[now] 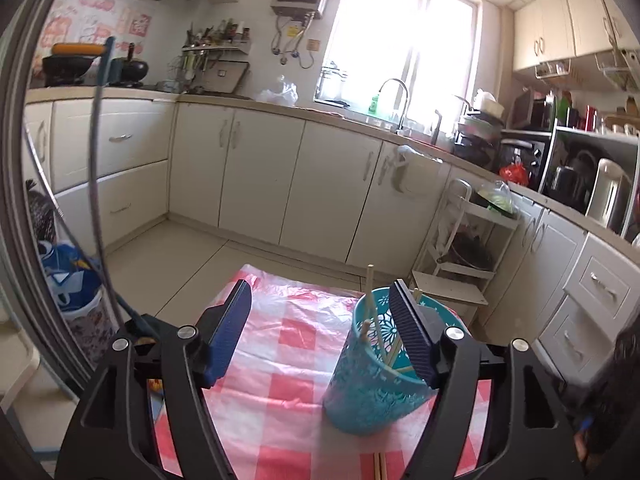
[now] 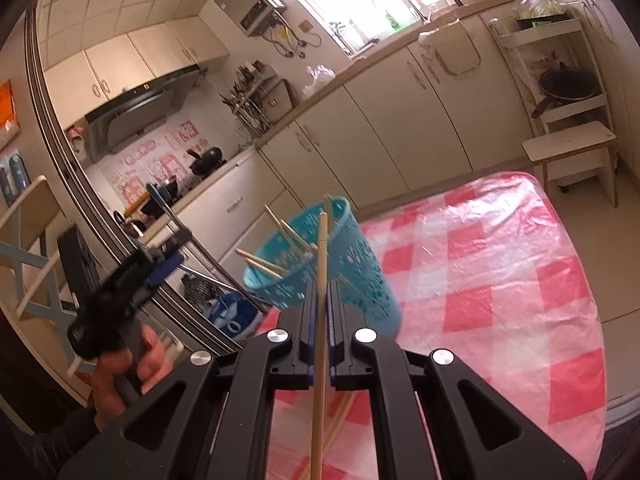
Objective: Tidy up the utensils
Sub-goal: 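Carry the wooden chopstick in the right gripper over the teal bin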
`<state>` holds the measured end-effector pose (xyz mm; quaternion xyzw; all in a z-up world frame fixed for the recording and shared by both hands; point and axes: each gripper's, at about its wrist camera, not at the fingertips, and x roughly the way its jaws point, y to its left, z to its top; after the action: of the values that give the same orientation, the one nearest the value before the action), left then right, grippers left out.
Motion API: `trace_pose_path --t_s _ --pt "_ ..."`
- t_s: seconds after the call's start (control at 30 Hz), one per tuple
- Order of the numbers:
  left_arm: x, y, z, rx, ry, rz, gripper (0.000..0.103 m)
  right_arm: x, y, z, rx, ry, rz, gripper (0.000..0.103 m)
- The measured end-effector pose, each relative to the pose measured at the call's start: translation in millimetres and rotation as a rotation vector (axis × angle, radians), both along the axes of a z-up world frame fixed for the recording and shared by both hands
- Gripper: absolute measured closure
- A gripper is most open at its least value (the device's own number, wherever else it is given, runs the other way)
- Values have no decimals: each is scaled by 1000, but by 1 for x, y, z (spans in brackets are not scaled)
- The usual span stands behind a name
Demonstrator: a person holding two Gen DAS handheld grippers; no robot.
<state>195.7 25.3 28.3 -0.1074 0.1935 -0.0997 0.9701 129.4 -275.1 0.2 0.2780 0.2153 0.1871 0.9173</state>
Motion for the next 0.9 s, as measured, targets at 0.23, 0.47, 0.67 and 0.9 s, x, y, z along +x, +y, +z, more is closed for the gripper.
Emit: trace_pose_path --t_s 0.23,0.47,0.67,0.9 --pt "-20 17 -13 -73 71 14 35 64 45 87 -93 -221 -185 98" --pt "-25 21 -33 -99 123 8 33 134 75 78 -264 -183 -364 98" --pt "-24 19 -46 -98 155 -4 33 138 84 33 -318 -74 -312 97" --pt "-31 18 -51 -85 170 -2 31 105 92 14 -379 -49 -244 92"
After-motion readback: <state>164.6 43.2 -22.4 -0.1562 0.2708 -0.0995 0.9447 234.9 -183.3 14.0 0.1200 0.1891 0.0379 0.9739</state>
